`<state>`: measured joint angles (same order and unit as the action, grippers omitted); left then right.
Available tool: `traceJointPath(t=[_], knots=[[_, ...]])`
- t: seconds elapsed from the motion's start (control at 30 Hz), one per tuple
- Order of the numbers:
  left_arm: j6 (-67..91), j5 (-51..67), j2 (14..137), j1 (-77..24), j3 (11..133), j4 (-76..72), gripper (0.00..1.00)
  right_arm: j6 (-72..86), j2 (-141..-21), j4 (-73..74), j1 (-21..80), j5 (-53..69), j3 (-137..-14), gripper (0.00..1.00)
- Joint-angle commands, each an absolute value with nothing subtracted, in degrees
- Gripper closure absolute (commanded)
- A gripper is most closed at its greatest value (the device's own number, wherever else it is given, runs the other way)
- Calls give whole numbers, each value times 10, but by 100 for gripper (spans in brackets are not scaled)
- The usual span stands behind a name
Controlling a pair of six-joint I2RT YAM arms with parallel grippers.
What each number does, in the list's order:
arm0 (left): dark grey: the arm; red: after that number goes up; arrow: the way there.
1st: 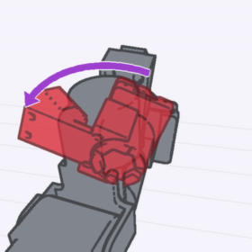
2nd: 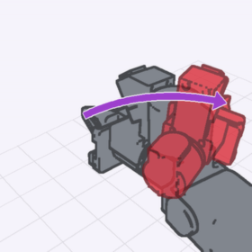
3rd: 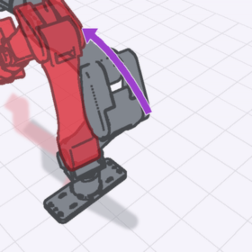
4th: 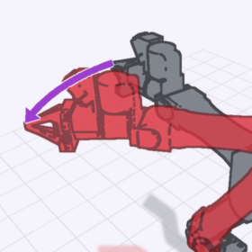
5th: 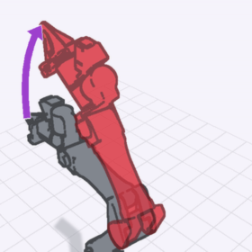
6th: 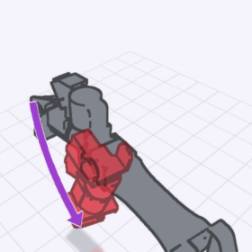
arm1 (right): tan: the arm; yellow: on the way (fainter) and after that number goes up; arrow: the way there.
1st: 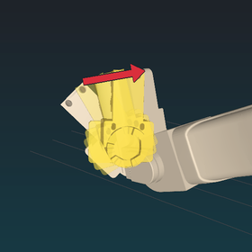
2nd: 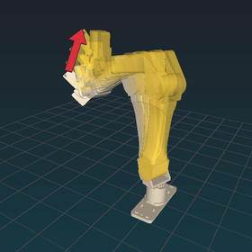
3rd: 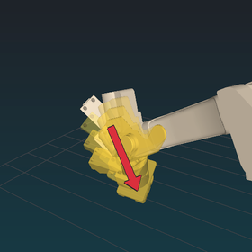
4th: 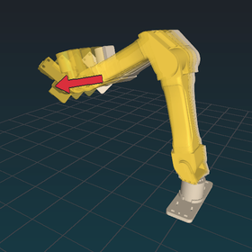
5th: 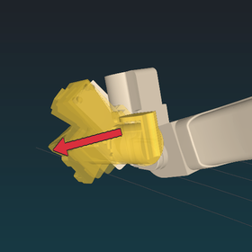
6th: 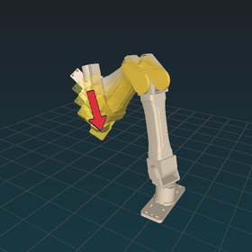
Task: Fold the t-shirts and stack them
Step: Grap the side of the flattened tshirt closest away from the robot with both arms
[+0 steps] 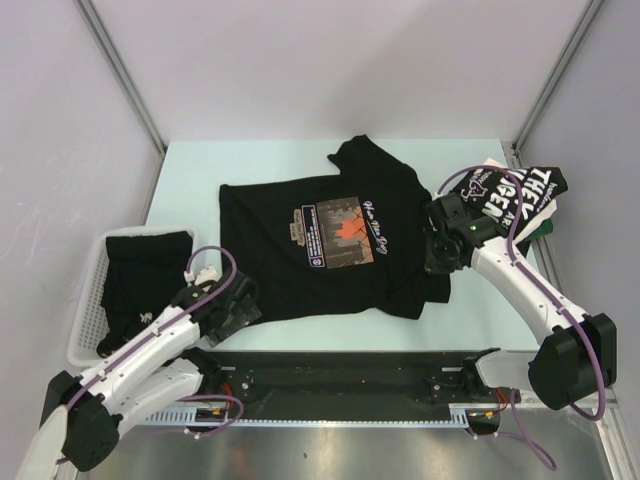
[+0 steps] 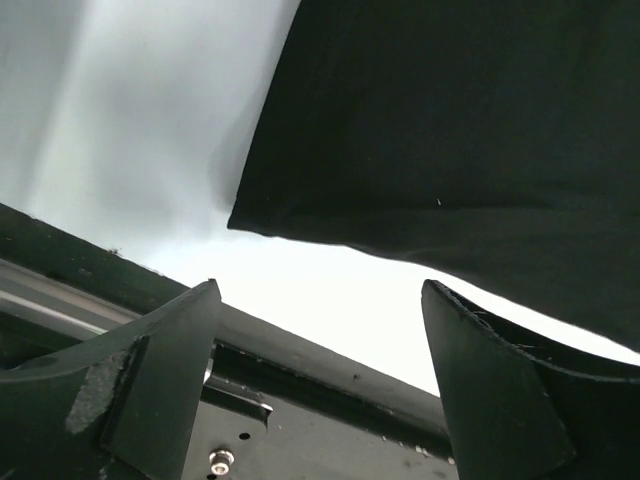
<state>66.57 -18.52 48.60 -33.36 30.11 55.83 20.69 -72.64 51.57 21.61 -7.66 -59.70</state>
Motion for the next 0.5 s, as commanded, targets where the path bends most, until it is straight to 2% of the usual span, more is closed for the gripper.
traceJointPath(t=[0.0, 0.47], knots=[[693, -226, 509, -349, 301, 550, 14, 193, -720, 519, 208, -83, -619, 100], [723, -270, 519, -357, 267, 531, 17, 185, -724, 528, 199, -84, -619, 100]])
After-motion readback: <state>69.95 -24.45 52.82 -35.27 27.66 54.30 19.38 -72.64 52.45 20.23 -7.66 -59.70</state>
